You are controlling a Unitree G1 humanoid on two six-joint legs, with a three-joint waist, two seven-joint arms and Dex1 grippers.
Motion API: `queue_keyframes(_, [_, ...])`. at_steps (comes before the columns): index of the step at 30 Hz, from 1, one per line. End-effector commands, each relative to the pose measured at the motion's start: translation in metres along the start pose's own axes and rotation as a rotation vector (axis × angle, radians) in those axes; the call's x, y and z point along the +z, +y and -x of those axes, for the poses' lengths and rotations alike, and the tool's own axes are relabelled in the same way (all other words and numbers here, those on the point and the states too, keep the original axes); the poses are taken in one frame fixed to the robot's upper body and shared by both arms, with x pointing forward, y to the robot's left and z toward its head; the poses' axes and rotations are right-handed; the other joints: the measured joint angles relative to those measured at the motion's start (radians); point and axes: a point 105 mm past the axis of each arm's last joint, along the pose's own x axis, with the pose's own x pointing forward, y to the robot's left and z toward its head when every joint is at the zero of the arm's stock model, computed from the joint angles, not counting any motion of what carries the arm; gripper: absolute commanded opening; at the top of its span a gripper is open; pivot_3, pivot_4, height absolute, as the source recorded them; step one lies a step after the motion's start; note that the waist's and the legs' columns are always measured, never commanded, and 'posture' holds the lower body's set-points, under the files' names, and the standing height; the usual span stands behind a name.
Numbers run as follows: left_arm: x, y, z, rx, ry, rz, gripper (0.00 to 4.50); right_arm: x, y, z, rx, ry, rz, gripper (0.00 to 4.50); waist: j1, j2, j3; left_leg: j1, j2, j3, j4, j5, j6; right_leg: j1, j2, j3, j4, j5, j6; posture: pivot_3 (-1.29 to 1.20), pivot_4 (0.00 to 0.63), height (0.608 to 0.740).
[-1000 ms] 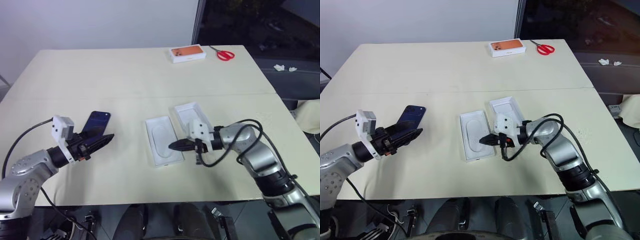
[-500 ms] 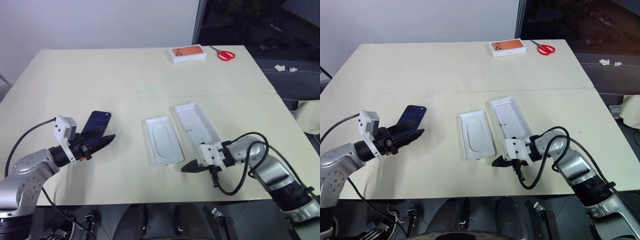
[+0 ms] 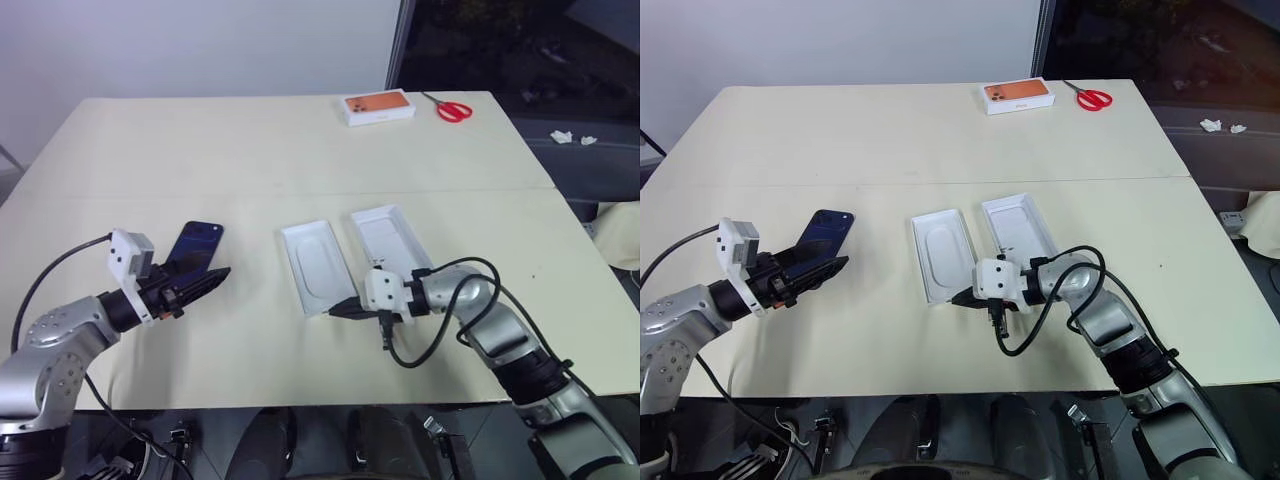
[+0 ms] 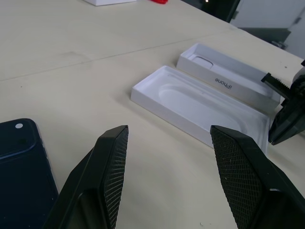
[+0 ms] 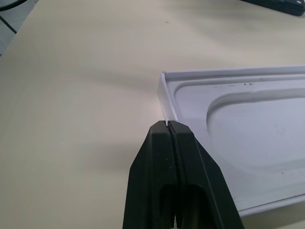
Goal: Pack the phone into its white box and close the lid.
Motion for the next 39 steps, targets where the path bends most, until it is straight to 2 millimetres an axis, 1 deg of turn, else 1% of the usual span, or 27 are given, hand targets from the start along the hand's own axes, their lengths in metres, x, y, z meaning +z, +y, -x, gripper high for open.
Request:
queue_keyframes(1, [0.007, 0.001, 0.003, 0.015, -0.025, -0.039, 2.9, 0.011, -0.006, -0.005, -0.019, -0.027, 0.048, 0.05, -0.002, 0.0, 0.0, 0.0, 0.0, 0.0, 0.0, 0.0, 0.0, 0.0, 0.0, 0.0, 0.0, 0.0, 0.0, 0.0, 0.15, 0.74])
queue_keyframes(7, [0.007, 0.002, 0.004, 0.026, -0.027, -0.041, 2.9, 0.002, -0.006, -0.023, -0.028, 0.03, 0.115, 0.05, -0.002, 0.0, 0.0, 0.0, 0.0, 0.0, 0.0, 0.0, 0.0, -0.001, 0.0, 0.0, 0.001, 0.0, 0.0, 0.0, 0.15, 0.74])
queue_keyframes(14, [0.006, 0.003, 0.005, 0.03, -0.027, -0.039, 2.9, 0.024, -0.01, -0.039, -0.045, -0.08, 0.067, 0.05, -0.002, 0.0, 0.0, 0.0, 0.0, 0.0, 0.0, 0.0, 0.0, -0.001, 0.0, 0.0, 0.001, 0.0, 0.0, 0.0, 0.15, 0.74])
queue_keyframes(18, [0.005, 0.006, 0.005, 0.04, -0.026, -0.044, 2.9, 0.04, -0.025, -0.053, -0.123, -0.13, 0.094, 0.05, -0.006, 0.0, 0.0, 0.0, 0.0, 0.0, 0.0, 0.0, 0.0, -0.001, 0.0, 0.0, 0.002, 0.0, 0.0, 0.0, 0.15, 0.74])
queue_keyframes(20, [0.007, 0.008, 0.005, 0.052, -0.028, -0.049, 2.9, 0.043, -0.031, -0.058, -0.152, -0.136, 0.105, 0.05, -0.006, 0.0, 0.0, 0.0, 0.0, 0.0, 0.0, 0.0, -0.001, -0.002, 0.001, 0.0, 0.002, 0.0, 0.0, 0.0, 0.15, 0.74])
queue_keyframes(24, [0.008, 0.01, 0.006, 0.061, -0.031, -0.057, 2.9, 0.05, -0.033, -0.06, -0.16, -0.151, 0.121, 0.05, 0.0, 0.0, 0.0, 0.0, -0.001, 0.0, 0.0, 0.001, -0.001, -0.002, 0.0, 0.0, 0.002, 0.0, 0.0, 0.0, 0.15, 0.74])
queue_keyframes(25, [0.009, 0.01, 0.006, 0.062, -0.032, -0.057, 2.9, 0.055, -0.034, -0.059, -0.164, -0.177, 0.112, 0.05, -0.001, 0.0, 0.0, 0.0, -0.001, 0.0, 0.0, 0.0, -0.001, -0.002, 0.0, 0.0, 0.002, 0.0, 0.0, 0.0, 0.15, 0.74])
queue_keyframes(26, [0.009, 0.01, 0.006, 0.065, -0.031, -0.059, 2.9, 0.064, -0.038, -0.056, -0.182, -0.227, 0.068, 0.05, -0.002, 0.0, 0.0, 0.0, -0.001, 0.0, 0.0, 0.0, -0.001, -0.002, 0.0, 0.0, 0.002, 0.0, 0.0, 0.0, 0.15, 0.74])
queue_keyframes(27, [0.008, 0.012, 0.007, 0.076, -0.027, -0.059, 2.9, 0.076, -0.048, -0.051, -0.218, -0.29, 0.014, 0.05, -0.003, 0.0, 0.0, 0.0, -0.001, 0.0, 0.0, 0.0, -0.001, -0.002, 0.0, 0.0, 0.002, 0.0, 0.0, 0.0, 0.15, 0.74])
queue_keyframes(29, [0.008, 0.018, 0.008, 0.107, -0.026, -0.056, 2.9, 0.089, -0.065, -0.044, -0.28, -0.344, -0.049, 0.05, -0.009, 0.0, 0.0, 0.0, -0.001, 0.0, 0.0, 0.001, -0.001, -0.003, 0.001, 0.001, 0.003, 0.0, 0.0, 0.0, 0.15, 0.74])
queue_keyframes(31, [0.01, 0.028, 0.009, 0.147, -0.035, -0.054, 2.9, 0.089, -0.074, -0.046, -0.308, -0.315, -0.043, 0.05, -0.009, 0.0, 0.0, 0.0, -0.001, 0.0, 0.0, 0.001, -0.002, -0.003, 0.001, 0.001, 0.004, 0.0, 0.0, 0.0, 0.15, 0.74])
queue_keyframes(35, [0.009, 0.051, 0.013, 0.248, 0.008, -0.08, 2.9, 0.091, -0.084, -0.063, -0.338, -0.256, -0.02, 0.05, -0.007, 0.0, 0.0, 0.0, -0.001, 0.0, -0.001, 0.001, -0.002, -0.004, 0.001, 0.001, 0.004, 0.0, 0.0, 0.0, 0.15, 0.74])
queue_keyframes(38, [0.009, 0.071, 0.02, 0.324, 0.022, -0.096, 2.9, 0.1, -0.086, -0.081, -0.342, -0.256, 0.003, 0.05, -0.009, 0.0, 0.0, 0.0, -0.001, 0.0, -0.001, 0.001, -0.002, -0.004, 0.001, 0.001, 0.004, 0.0, 0.0, 0.0, 0.15, 0.74])
queue_keyframes(39, [0.009, 0.075, 0.022, 0.339, 0.024, -0.103, 2.9, 0.101, -0.086, -0.084, -0.346, -0.254, 0.008, 0.05, -0.01, 0.0, 0.0, 0.0, -0.001, 0.0, -0.001, 0.002, -0.003, -0.005, 0.001, 0.001, 0.005, 0.0, 0.0, 0.0, 0.15, 0.74])
